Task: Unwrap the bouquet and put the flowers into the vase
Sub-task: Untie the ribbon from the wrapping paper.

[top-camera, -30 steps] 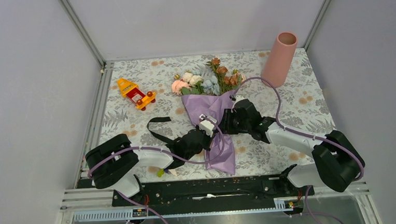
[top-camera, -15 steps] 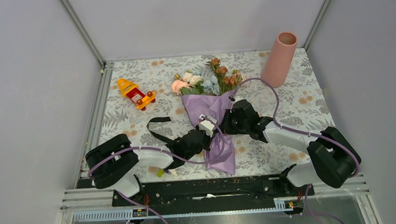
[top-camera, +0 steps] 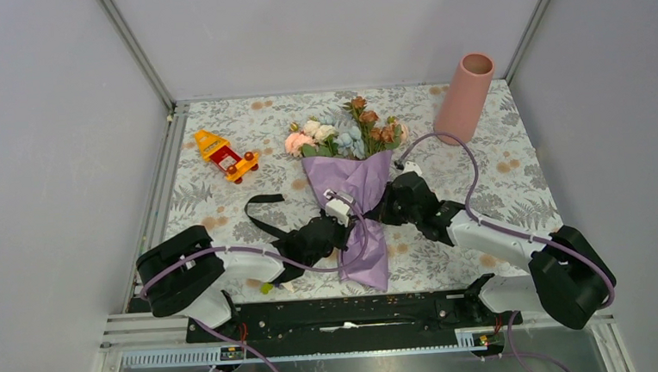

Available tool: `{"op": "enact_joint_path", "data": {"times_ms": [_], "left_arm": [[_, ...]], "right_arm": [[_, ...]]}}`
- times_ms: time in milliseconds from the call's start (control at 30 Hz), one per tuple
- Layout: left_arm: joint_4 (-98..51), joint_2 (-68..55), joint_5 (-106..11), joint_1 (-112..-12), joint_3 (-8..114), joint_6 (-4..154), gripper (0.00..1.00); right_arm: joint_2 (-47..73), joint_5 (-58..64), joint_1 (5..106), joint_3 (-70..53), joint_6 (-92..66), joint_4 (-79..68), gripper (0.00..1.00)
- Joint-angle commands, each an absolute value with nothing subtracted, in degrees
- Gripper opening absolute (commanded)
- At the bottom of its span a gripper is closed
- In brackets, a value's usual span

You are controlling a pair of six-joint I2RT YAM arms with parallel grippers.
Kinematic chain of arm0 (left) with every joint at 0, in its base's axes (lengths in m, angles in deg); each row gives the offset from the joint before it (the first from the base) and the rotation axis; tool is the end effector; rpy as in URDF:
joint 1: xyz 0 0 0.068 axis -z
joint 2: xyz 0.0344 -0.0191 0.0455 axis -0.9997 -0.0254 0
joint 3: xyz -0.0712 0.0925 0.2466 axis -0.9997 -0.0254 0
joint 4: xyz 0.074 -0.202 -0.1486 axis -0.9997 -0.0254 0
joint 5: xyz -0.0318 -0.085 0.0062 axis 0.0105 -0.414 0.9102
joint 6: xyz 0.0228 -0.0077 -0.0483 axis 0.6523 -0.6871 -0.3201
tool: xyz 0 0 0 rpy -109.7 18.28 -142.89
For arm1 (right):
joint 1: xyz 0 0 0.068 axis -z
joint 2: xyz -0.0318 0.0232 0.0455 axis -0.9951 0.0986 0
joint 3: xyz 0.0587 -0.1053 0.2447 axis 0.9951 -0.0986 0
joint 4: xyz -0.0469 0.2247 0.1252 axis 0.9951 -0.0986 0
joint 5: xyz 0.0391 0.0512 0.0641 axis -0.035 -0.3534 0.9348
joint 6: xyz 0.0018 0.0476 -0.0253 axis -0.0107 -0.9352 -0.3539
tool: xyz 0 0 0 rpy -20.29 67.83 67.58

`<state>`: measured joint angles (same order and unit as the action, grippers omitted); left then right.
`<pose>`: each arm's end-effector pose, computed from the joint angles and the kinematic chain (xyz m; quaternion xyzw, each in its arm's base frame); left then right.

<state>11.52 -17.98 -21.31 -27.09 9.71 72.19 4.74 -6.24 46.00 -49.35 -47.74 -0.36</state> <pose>0.1470 -0.2471 0.1617 0.2427 0.7830 -0.2414 0.5194 0.2064 0.1622 0.2008 0.0305 0.8809 0.2937 0.3699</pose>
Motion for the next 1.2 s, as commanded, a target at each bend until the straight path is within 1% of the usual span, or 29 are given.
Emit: {"op": "enact_joint_path", "data": {"times_ms": [0,167,233,400,533,567,667,833,900,967,1000,1167], "left_arm": [[9.9,-15.8,-17.6,-27.2,8.2,69.9,0.0],[7.5,-14.2,-17.8,-27.2,8.2,69.6,0.0],[7.1,-12.5,-18.9,-27.2,8.2,70.3,0.04],[7.5,-9.2,-23.9,-27.2,10.0,73.3,0.32],[10.4,-10.2,-26.7,-27.2,11.9,74.9,0.48],[10.8,-11.1,-27.0,-27.2,12.6,75.3,0.51],[8.9,-14.8,-28.1,-27.3,16.4,75.6,0.54],[8.7,-19.2,-29.4,-27.8,19.2,75.5,0.54],[8.6,-20.1,-29.3,-28.0,19.7,75.5,0.51],[8.3,-20.5,-28.4,-28.1,19.8,75.6,0.45],[8.2,-20.5,-27.9,-28.1,19.7,75.5,0.44],[8.3,-20.8,-28.4,-28.6,19.1,74.8,0.45]], "right_arm": [[3.2,-13.9,46.3,-50.5,-48.5,-2.6,0.0],[3.4,-10.9,46.3,-51.5,-47.9,0.4,0.0],[3.5,-9.2,46.3,-51.5,-47.8,1.7,0.0],[4.2,-5.7,46.3,-51.0,-47.6,3.0,0.0],[3.9,-5.0,46.4,-50.9,-47.6,3.0,0.0],[3.8,-5.0,46.4,-50.9,-47.5,2.9,0.0],[3.4,-4.9,46.4,-50.8,-47.3,2.6,0.0],[2.6,-5.2,46.3,-50.8,-46.8,1.9,0.0],[2.4,-5.5,46.4,-50.7,-46.6,1.5,0.0],[2.3,-5.5,46.3,-50.8,-46.5,1.4,0.0],[2.2,-5.6,46.4,-50.8,-46.5,1.3,0.0],[2.3,-5.5,46.3,-50.6,-46.4,1.3,0.0]]}}
